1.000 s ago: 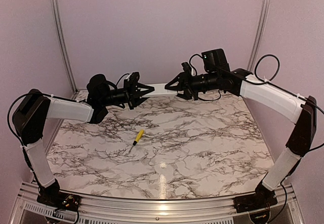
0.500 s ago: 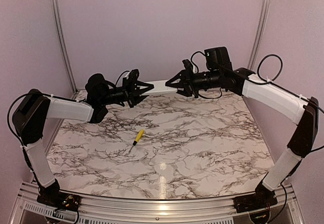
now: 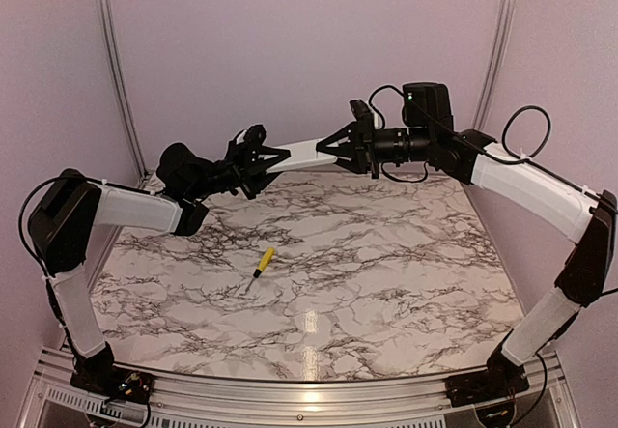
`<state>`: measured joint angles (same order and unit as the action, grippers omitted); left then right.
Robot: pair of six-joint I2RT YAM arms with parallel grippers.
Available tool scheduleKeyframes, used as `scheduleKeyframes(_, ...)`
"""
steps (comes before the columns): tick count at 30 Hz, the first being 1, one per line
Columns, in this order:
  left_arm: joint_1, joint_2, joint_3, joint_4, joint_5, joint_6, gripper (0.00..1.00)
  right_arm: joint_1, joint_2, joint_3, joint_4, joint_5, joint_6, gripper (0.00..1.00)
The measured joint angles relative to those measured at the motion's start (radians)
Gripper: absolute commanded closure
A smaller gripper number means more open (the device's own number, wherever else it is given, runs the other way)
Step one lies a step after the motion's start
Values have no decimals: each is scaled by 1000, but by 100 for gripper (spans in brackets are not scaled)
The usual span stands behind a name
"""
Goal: Unload the batteries from the remote control
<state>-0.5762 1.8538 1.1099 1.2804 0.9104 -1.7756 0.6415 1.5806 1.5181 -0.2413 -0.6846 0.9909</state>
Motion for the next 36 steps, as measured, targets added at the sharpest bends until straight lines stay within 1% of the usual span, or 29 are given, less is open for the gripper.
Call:
scheduleKeyframes(5, 0, 11, 9, 43, 18, -41, 100, 0, -6, -12, 30, -26, 30, 80)
scheduleKeyframes(10, 1, 11, 18, 33, 24, -41, 100, 0, -8, -12, 31, -34, 21, 74)
scheduleKeyframes(14, 0, 11, 24, -13, 32, -11, 100, 0, -8, -9, -4, -24, -8, 74)
scheduleKeyframes(16, 0, 10, 32, -55, 40, 22, 100, 0, -8, 2, -49, -4, -27, 74)
scheduleKeyframes(19, -1, -11, 54, -167, 51, 101, 100, 0, -8, 15, -101, 21, -53, 74)
scheduleKeyframes(24, -1, -35, 73, -263, 63, 182, 100, 0, -8, 26, -124, 31, -71, 74)
scheduleKeyframes(29, -1, -37, 73, -287, 69, 209, 100, 0, -8, 26, -145, 34, -78, 74)
scheduleKeyframes(36, 5, -45, 73, -295, 78, 212, 100, 0, -9, 24, -140, 31, -79, 73)
